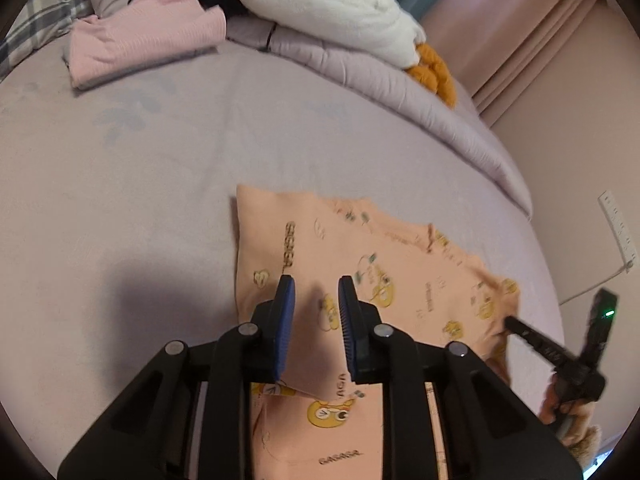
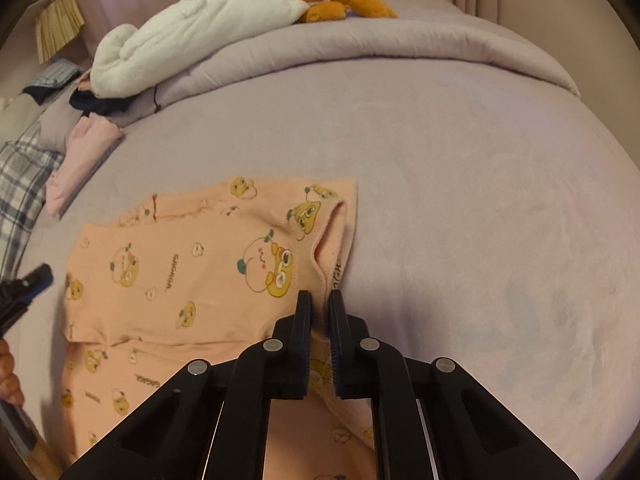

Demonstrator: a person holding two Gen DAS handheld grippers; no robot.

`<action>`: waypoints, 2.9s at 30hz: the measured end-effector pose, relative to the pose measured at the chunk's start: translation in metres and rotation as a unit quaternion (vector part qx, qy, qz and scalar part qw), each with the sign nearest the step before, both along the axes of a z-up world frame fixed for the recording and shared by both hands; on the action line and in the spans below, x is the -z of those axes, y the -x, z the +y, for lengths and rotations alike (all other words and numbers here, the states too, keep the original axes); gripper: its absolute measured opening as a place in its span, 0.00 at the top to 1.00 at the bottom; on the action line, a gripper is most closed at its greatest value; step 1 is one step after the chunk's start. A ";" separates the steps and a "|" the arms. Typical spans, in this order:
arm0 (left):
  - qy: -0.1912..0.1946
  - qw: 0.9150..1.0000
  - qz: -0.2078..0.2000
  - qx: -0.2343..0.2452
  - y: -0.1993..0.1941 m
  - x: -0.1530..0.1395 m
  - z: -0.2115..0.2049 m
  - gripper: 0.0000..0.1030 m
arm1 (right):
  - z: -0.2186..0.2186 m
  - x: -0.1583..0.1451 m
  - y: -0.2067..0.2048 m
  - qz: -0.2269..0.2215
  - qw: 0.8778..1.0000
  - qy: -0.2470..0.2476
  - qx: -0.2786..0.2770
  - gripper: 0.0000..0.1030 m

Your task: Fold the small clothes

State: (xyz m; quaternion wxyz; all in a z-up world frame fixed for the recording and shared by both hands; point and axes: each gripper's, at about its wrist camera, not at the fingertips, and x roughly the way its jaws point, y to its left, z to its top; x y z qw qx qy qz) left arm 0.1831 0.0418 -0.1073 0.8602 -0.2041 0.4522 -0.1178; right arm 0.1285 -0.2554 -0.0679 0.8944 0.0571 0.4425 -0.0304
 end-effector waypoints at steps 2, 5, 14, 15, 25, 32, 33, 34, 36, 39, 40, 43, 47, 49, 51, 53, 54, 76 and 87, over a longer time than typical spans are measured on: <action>-0.023 1.000 0.020 -0.001 -0.004 0.014 -0.005 0.80 | -0.003 0.001 0.000 -0.001 1.000 -0.008 0.008 0.94; -0.044 0.998 0.035 -0.003 -0.009 0.028 -0.006 0.77 | -0.010 0.000 0.004 -0.005 1.000 -0.015 0.018 0.95; -0.039 0.998 0.043 -0.012 -0.015 0.040 0.001 0.71 | -0.012 0.005 0.002 0.002 0.999 -0.024 0.030 0.95; -0.040 0.998 0.041 -0.011 -0.015 0.040 0.001 0.70 | -0.013 0.008 0.001 0.007 0.999 -0.023 0.032 0.95; -0.039 0.998 0.039 -0.013 -0.007 0.041 0.002 0.64 | -0.010 0.022 -0.003 0.028 0.999 -0.007 0.037 0.95; -0.044 0.998 0.050 -0.013 0.002 0.037 0.003 0.58 | -0.008 0.023 -0.002 0.024 0.999 0.005 0.042 0.95; -0.043 0.998 0.050 -0.012 0.005 0.036 0.003 0.57 | -0.007 0.023 -0.001 0.023 0.999 0.006 0.044 0.95; -0.044 0.998 0.051 -0.011 0.009 0.034 0.003 0.56 | -0.007 0.022 0.000 0.022 0.999 0.005 0.044 0.95; -0.046 0.998 0.052 -0.012 0.015 0.031 0.004 0.52 | -0.009 0.021 0.006 0.021 0.999 0.004 0.041 0.95; -0.062 0.997 0.041 -0.021 0.028 0.019 0.012 0.46 | -0.008 0.017 0.013 0.020 0.999 0.018 0.037 0.95; -0.065 0.997 0.037 -0.026 0.033 0.015 0.015 0.46 | -0.007 0.014 0.017 0.017 0.999 0.024 0.036 0.95; -0.056 0.998 0.027 -0.032 0.050 0.000 0.023 0.37 | -0.008 0.006 0.024 0.007 0.999 0.030 0.035 0.95; -0.046 0.999 -0.002 -0.020 0.072 -0.022 0.023 0.29 | -0.007 -0.008 0.039 -0.014 0.999 0.032 0.034 0.95; -0.048 0.999 -0.015 -0.020 0.085 -0.031 0.023 0.25 | -0.006 -0.014 0.044 -0.021 0.999 0.033 0.030 0.95; -0.044 0.999 -0.023 -0.016 0.094 -0.036 0.022 0.25 | -0.002 -0.020 0.052 -0.030 0.998 0.039 0.025 0.94; -0.041 0.999 -0.023 -0.002 0.104 -0.038 0.021 0.24 | 0.001 -0.026 0.061 -0.040 0.998 0.043 0.019 0.84; -0.038 0.999 -0.019 0.001 0.110 -0.037 0.024 0.24 | 0.002 -0.030 0.067 -0.047 0.998 0.043 0.014 0.80; -0.086 0.994 0.058 0.033 0.186 0.034 -0.001 0.27 | -0.004 0.035 0.175 0.018 0.998 0.022 -0.053 0.46; -0.041 0.994 0.085 0.057 0.202 0.040 -0.015 0.47 | 0.006 0.045 0.192 0.031 0.997 0.004 -0.072 0.76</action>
